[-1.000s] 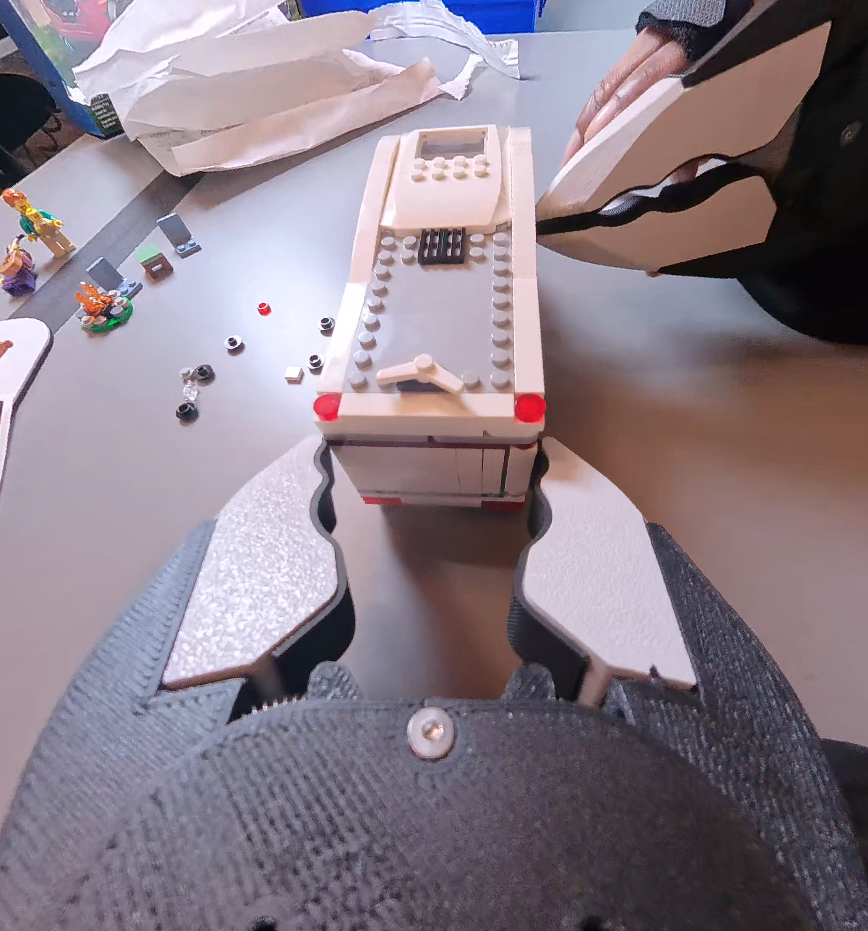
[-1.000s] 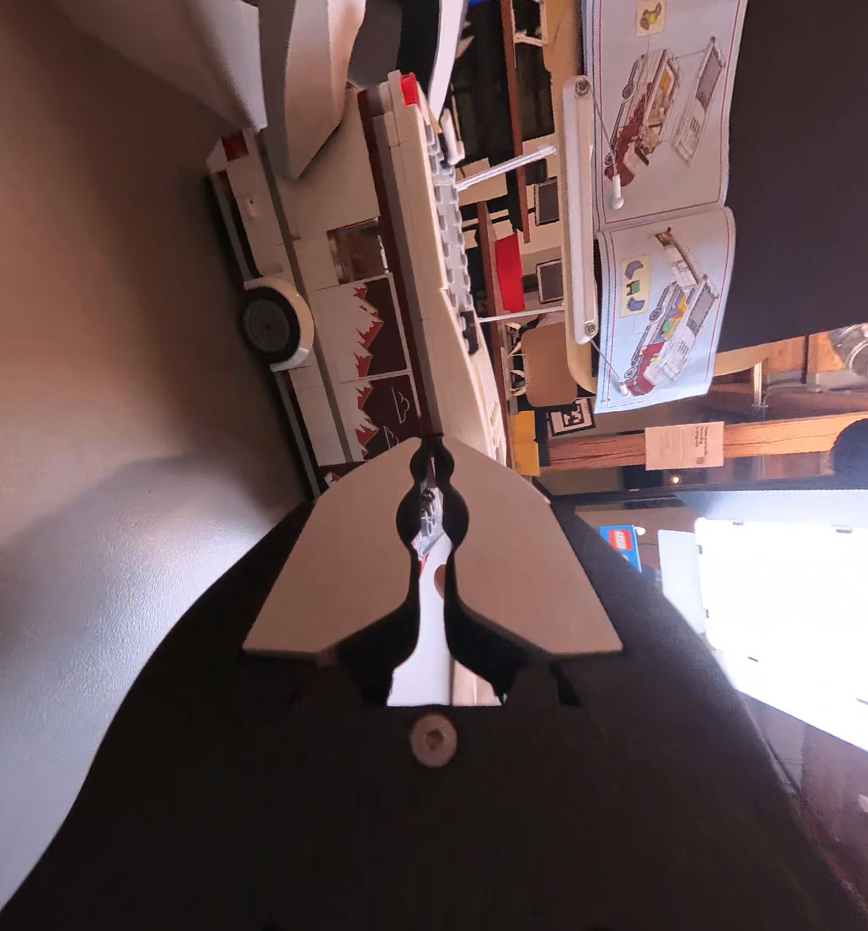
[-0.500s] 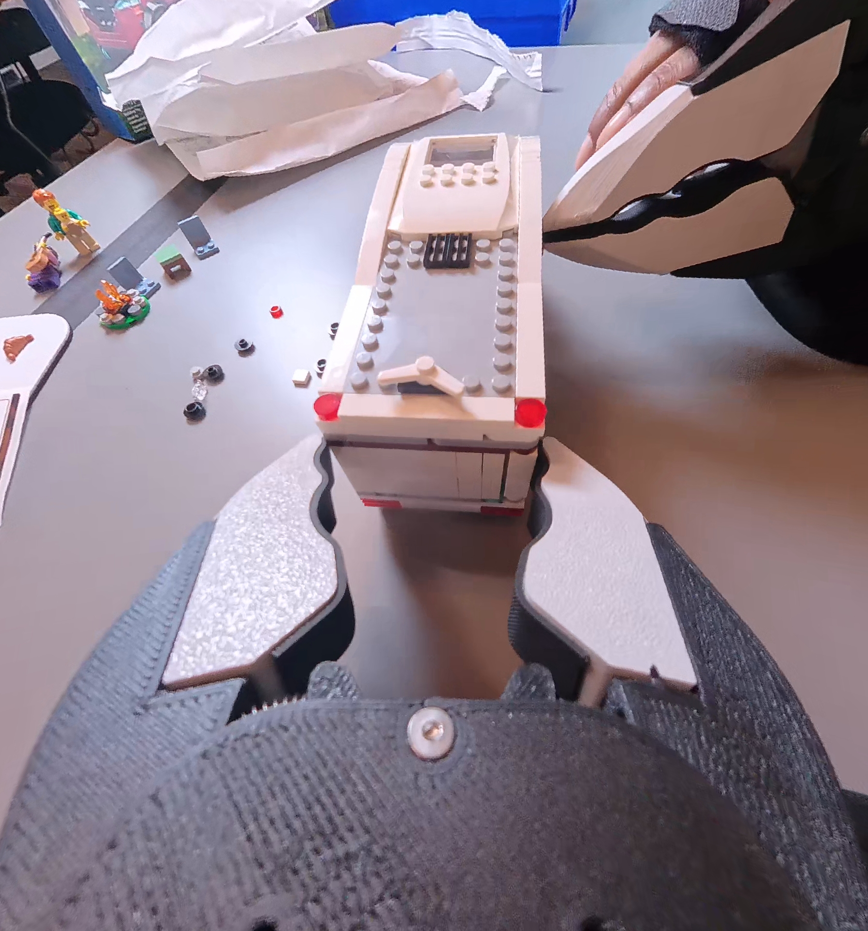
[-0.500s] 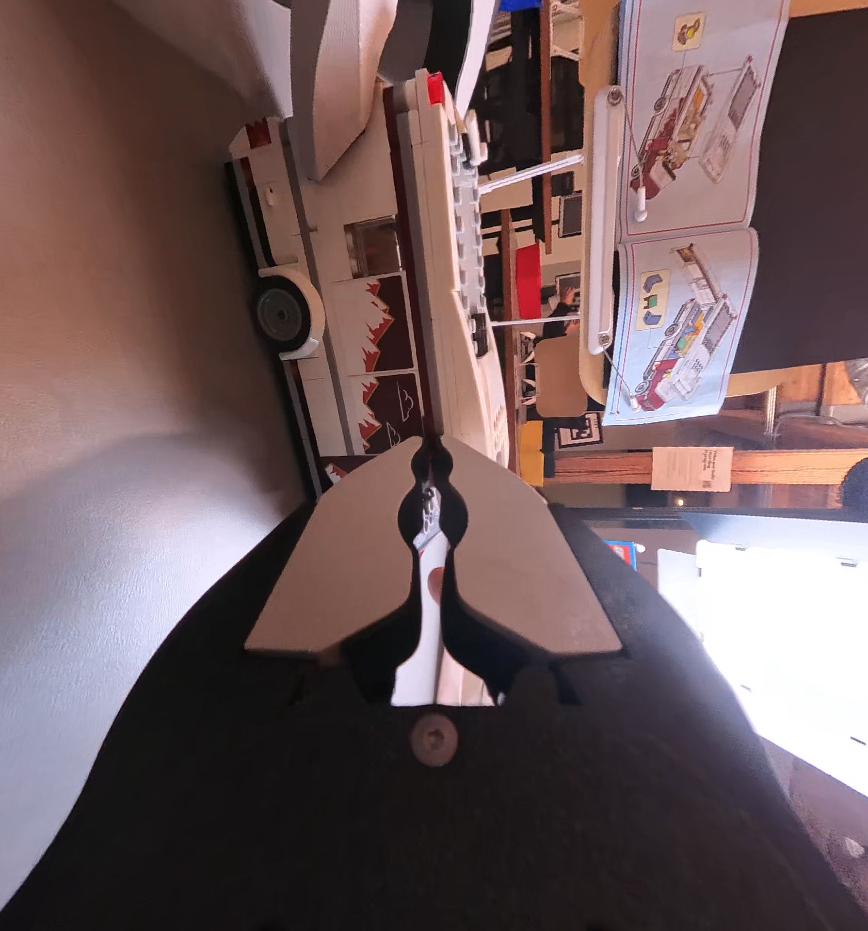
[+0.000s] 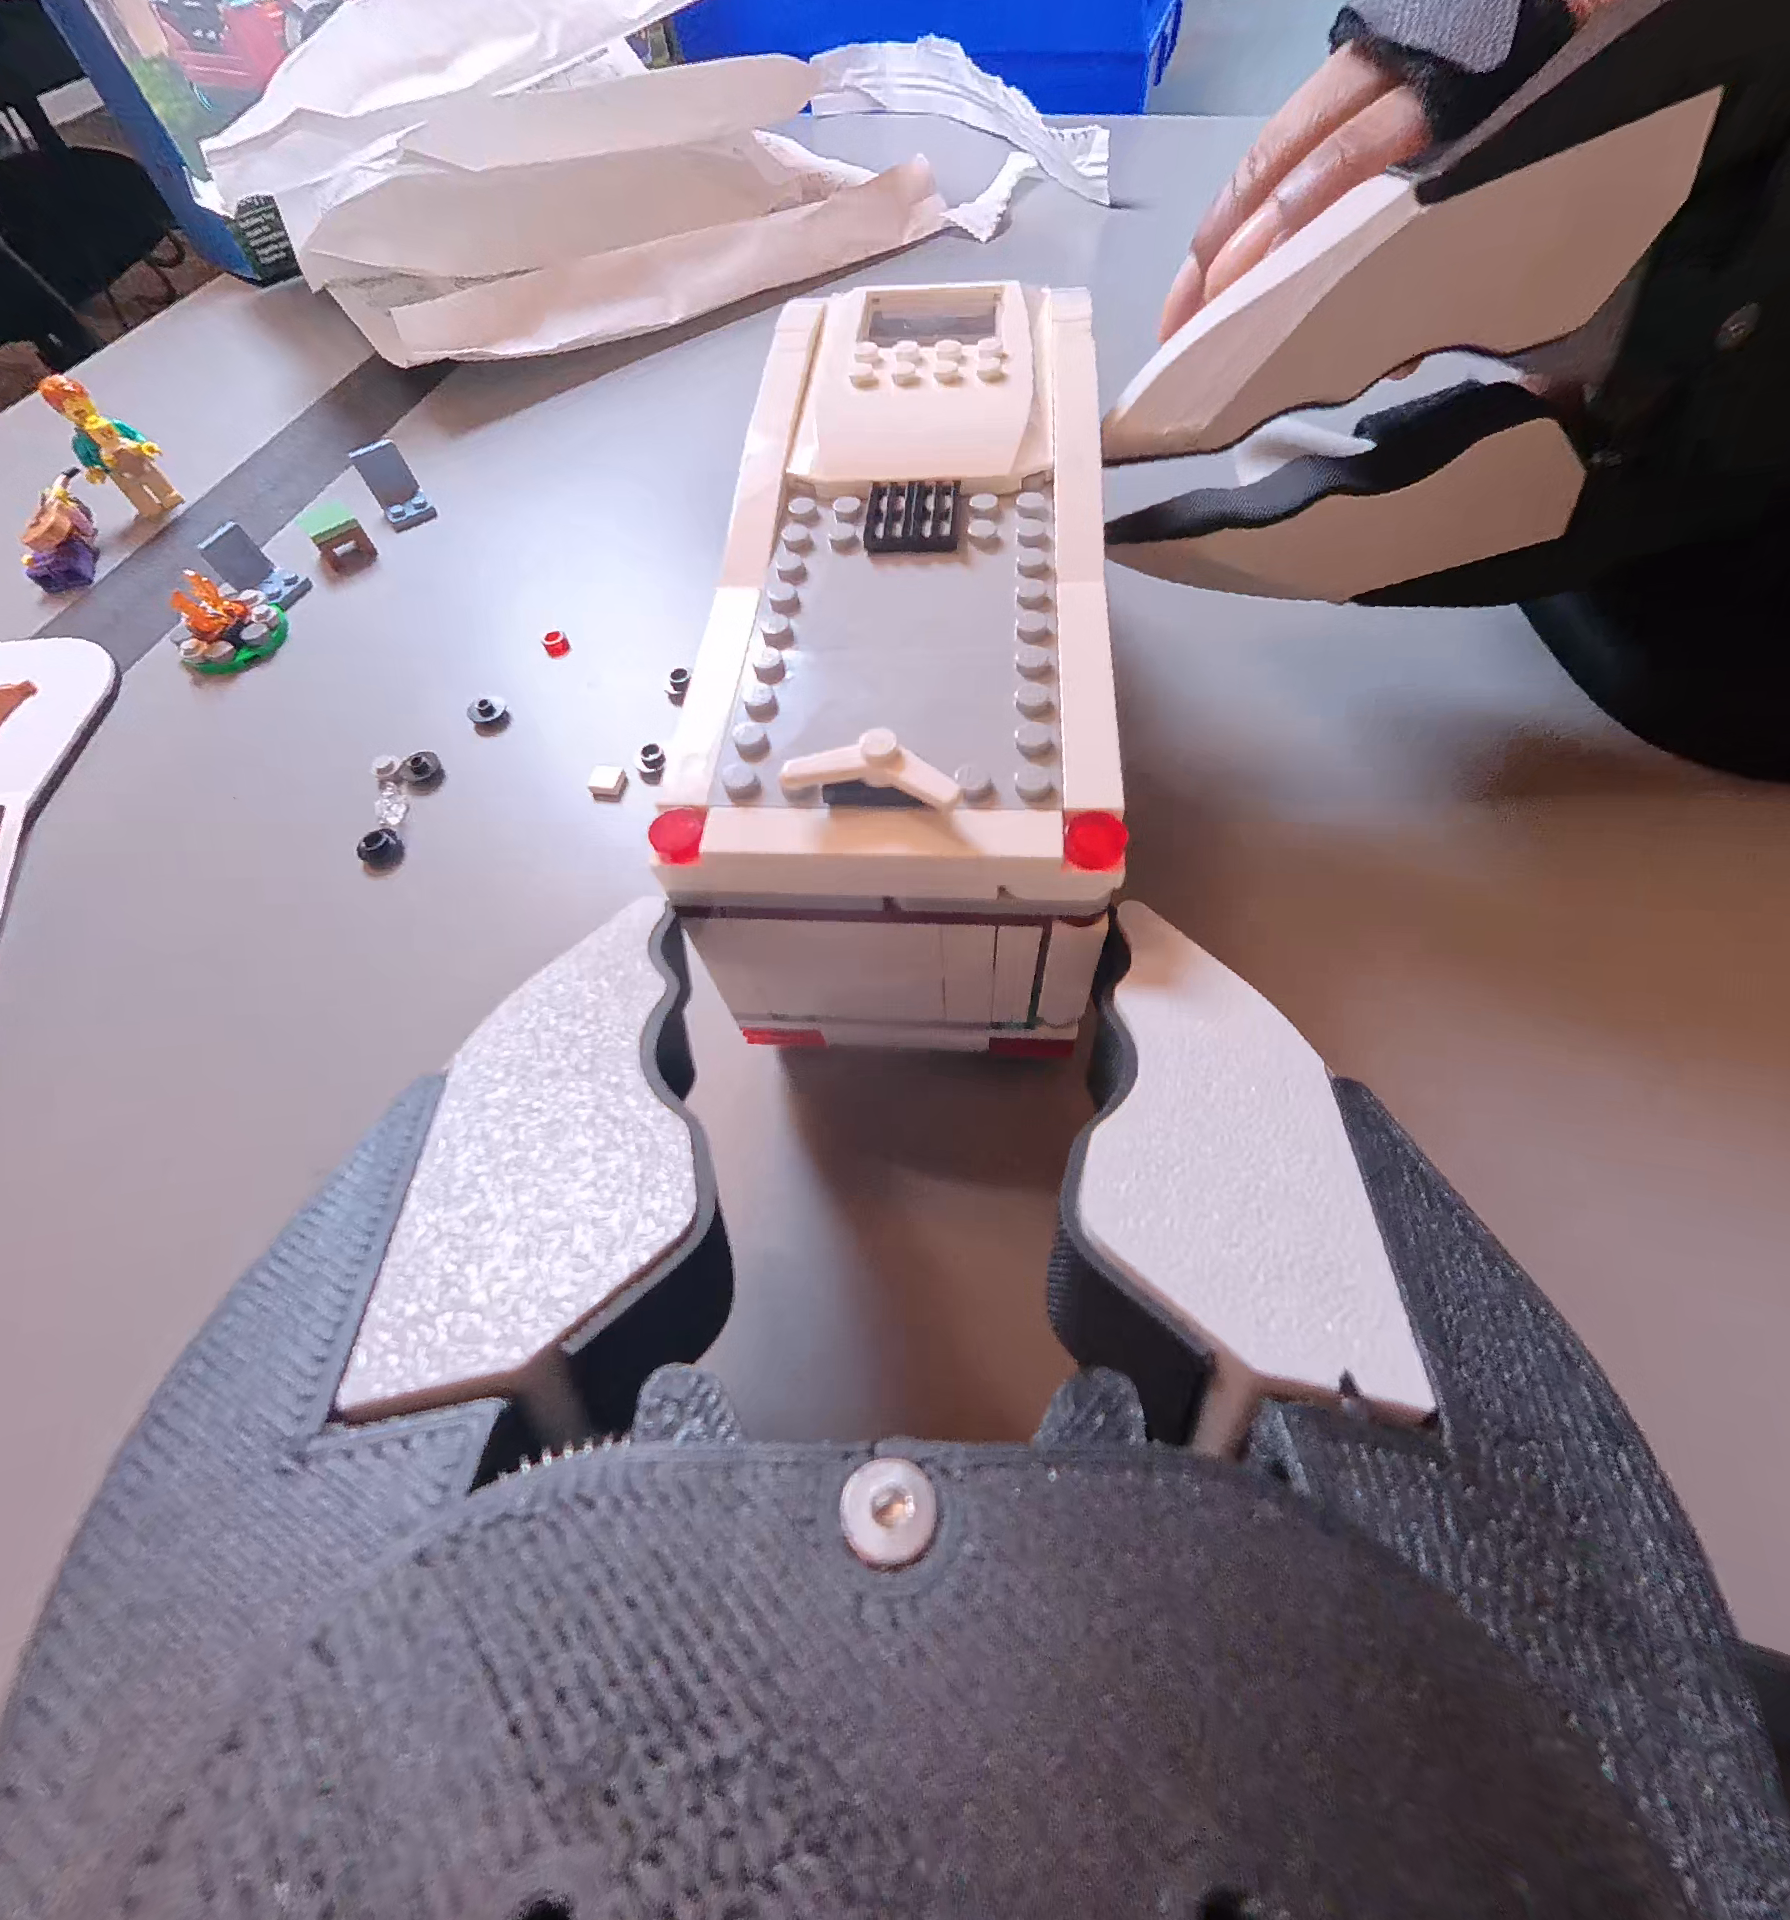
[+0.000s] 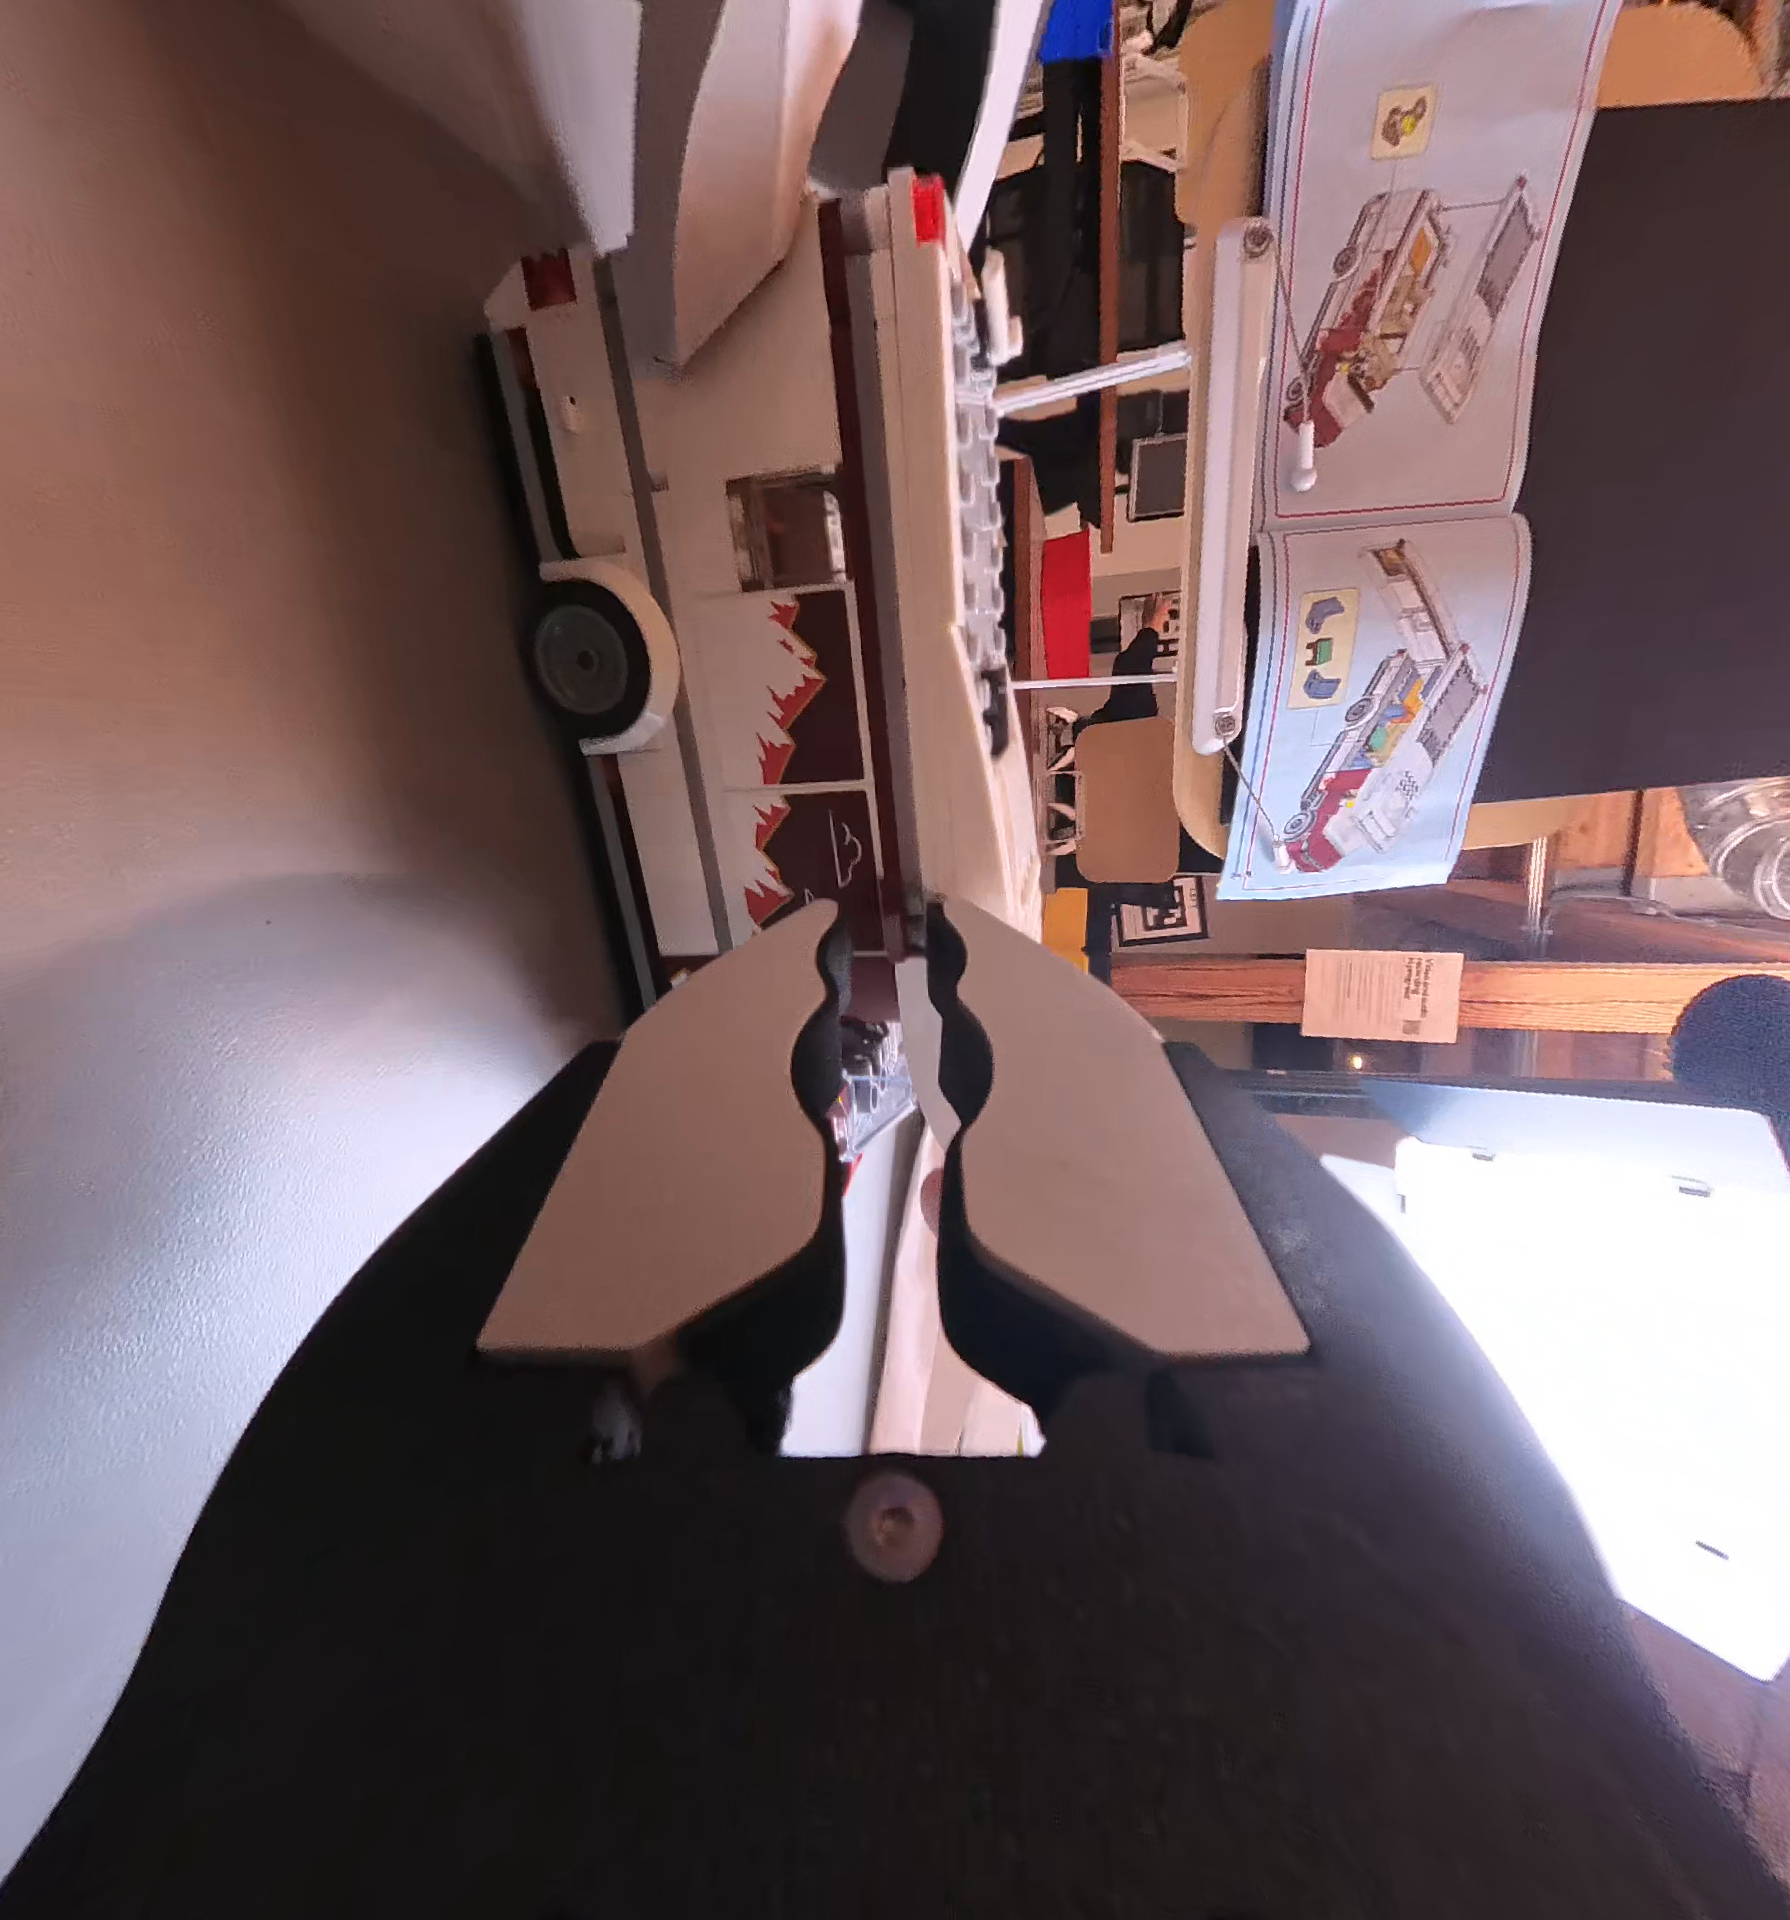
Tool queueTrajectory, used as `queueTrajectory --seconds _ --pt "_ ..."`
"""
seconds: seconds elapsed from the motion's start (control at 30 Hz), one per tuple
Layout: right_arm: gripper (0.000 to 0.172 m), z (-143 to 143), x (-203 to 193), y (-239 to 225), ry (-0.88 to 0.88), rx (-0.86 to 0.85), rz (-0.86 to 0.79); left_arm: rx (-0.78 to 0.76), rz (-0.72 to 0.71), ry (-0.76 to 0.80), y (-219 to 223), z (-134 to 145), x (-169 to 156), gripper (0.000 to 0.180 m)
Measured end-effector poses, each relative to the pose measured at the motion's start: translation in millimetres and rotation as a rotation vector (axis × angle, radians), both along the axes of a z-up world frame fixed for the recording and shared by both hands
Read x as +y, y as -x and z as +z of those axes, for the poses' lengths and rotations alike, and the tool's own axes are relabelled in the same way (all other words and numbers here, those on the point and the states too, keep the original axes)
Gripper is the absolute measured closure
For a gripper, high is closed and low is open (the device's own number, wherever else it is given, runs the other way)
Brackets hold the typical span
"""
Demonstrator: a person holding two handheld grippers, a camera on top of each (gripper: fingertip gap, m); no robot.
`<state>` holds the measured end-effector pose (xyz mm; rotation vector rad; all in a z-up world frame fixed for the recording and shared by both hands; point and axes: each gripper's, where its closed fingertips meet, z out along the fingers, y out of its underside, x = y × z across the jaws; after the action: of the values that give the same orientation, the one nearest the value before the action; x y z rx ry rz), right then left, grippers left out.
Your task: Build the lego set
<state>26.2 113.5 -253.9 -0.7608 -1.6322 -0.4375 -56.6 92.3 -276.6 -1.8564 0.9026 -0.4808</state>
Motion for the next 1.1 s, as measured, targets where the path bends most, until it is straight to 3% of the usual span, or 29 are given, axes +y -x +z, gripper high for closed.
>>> queueTrajectory --seconds 0.1,0.3,0.5,0.63,0.73,0.97,1.1 --pt "0.169 0.6 2.2 2.7 -0.063 0.020 0.008 0.001 -0.012 0.005 -1.3 0.0 -1.1 0.105" --pt "0.170 0.3 7.5 0.6 -0.052 0.041 0.018 0.030 -0.057 0.008 -2.0 -0.2 -6.4 0.100" --pt "0.170 0.5 5.4 -1.9 -0.011 0.032 0.008 -0.017 -0.051 -0.008 -9.7 36.8 -0.6 0.092" --pt "0.170 0.5 1.1 -6.6 0.018 0.020 -0.011 0.059 -0.038 0.067 -15.3 26.4 10.0 0.093" --pt "0.170 0.6 -4.9 -12.9 0.043 0.003 -0.033 0.016 -0.040 0.131 -18.6 22.7 11.7 0.093" --pt "0.170 0.5 -47.6 -24.5 0.160 -0.024 -0.019 -0.011 -0.013 0.103 -7.9 36.5 6.2 0.096" --pt "0.169 2.3 -89.2 -20.0 0.337 -0.015 0.142 -0.023 0.013 0.091 5.0 40.0 0.0 0.096"
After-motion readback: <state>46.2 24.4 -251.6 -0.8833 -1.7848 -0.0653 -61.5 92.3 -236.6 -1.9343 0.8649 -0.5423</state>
